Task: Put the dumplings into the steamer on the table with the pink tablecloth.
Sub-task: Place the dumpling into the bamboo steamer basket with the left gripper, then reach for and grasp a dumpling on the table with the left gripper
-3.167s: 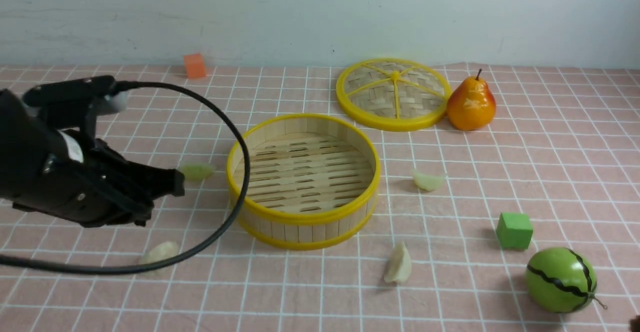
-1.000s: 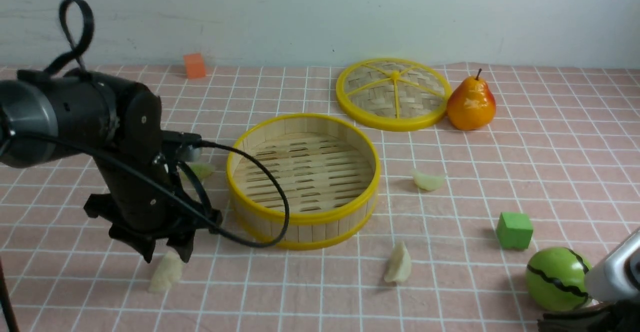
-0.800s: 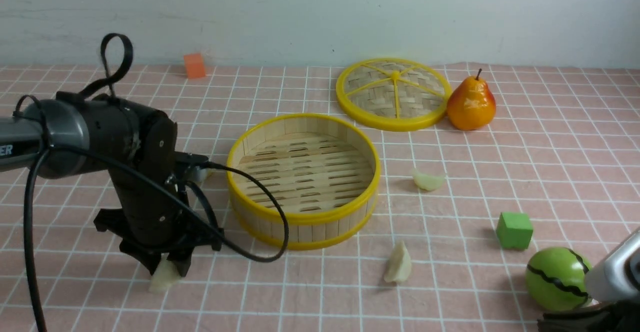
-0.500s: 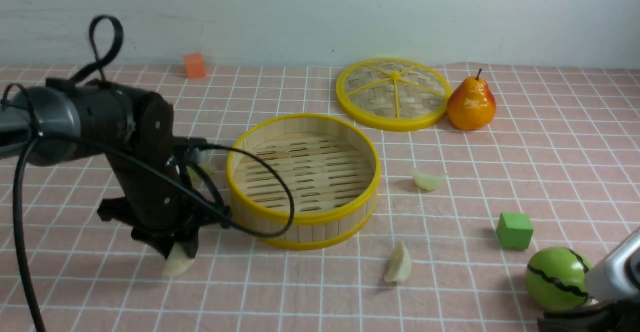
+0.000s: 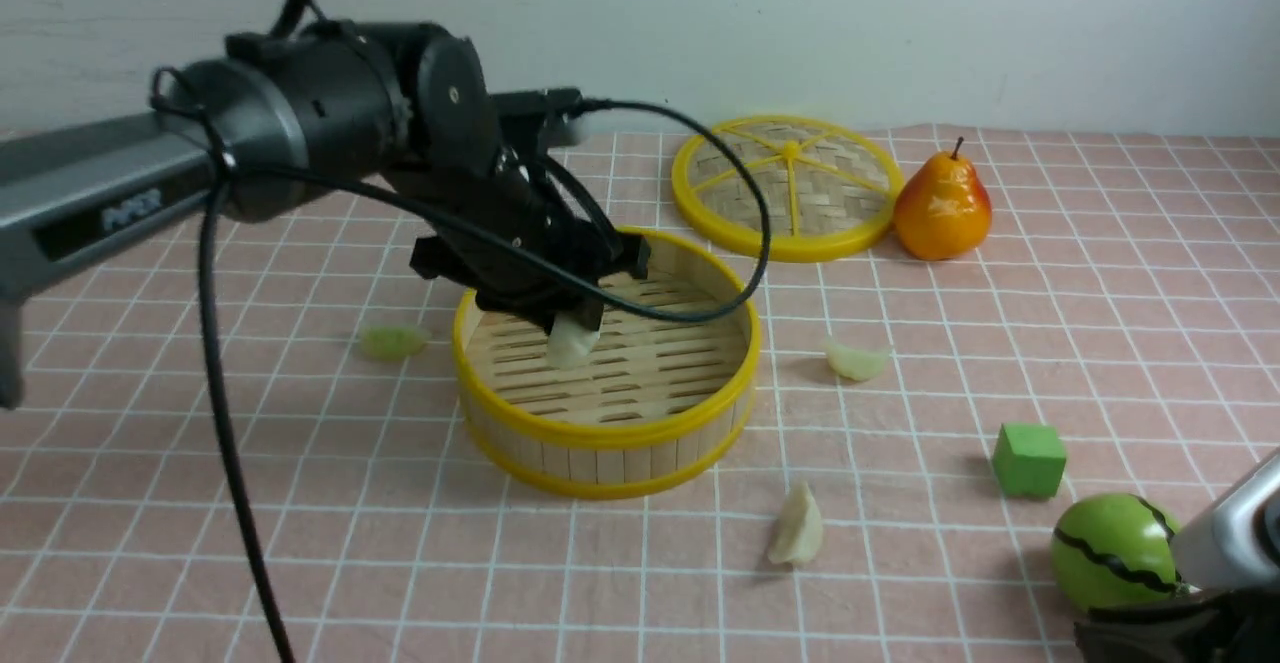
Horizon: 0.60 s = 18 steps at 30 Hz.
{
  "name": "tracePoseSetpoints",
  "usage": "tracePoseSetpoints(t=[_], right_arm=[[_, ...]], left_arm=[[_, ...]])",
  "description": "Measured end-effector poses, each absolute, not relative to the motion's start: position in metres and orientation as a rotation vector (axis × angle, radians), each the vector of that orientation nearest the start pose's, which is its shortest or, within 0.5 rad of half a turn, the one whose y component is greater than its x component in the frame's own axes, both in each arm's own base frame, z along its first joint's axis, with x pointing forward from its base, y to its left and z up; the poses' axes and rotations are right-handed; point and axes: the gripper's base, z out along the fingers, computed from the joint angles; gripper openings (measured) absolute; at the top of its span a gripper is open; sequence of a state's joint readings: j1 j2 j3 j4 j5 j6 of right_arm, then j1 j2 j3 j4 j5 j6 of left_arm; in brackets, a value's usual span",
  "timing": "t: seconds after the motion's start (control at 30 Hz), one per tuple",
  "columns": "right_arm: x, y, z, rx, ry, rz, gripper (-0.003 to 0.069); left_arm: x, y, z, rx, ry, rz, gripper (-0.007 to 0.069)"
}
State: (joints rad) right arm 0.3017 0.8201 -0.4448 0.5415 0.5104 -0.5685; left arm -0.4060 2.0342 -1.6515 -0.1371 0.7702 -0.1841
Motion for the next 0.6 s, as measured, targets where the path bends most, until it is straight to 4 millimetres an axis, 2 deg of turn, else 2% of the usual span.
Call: tracePoseSetpoints(t=[0.03, 0.07, 0.13, 0.23, 0.27, 0.33, 0.43, 0.5, 0.6], right_arm=[[0.134, 0.066, 0.247, -0.572, 2.239, 0.404, 0.0078], [0.134, 0.066, 0.247, -0.572, 2.239, 0.404, 0.0079], [0.134, 0.066, 0.247, -0.572, 2.239, 0.404, 0.0082], [0.134, 0.066, 0.247, -0.572, 2.239, 0.404, 0.0085], [0.134, 0.066, 0.247, -0.572, 2.239, 0.404, 0.0085], [0.134, 0.066, 0.247, -0.573, 2.239, 0.403, 0.0086], [0.134, 0.066, 0.247, -0.579, 2.237, 0.401, 0.0090], [0.134, 0.066, 0.247, -0.589, 2.233, 0.396, 0.0092], [0.134, 0.066, 0.247, -0.593, 2.232, 0.394, 0.0094]], left_arm=[[0.411, -0.186, 0.227, 0.198, 2.664, -0.355, 0.0225], [0.415, -0.186, 0.211, 0.177, 2.700, -0.323, 0.0225], [0.417, -0.186, 0.202, 0.144, 2.714, -0.316, 0.0232], [0.418, -0.186, 0.203, 0.111, 2.714, -0.323, 0.0279], [0.419, -0.187, 0.208, 0.106, 2.717, -0.323, 0.0328], [0.419, -0.186, 0.212, 0.110, 2.728, -0.313, 0.0365], [0.421, -0.183, 0.245, 0.139, 2.688, -0.261, 0.0430], [0.420, -0.177, 0.274, 0.142, 2.630, -0.197, 0.0442], [0.420, -0.161, 0.300, 0.079, 2.547, -0.089, 0.0448]])
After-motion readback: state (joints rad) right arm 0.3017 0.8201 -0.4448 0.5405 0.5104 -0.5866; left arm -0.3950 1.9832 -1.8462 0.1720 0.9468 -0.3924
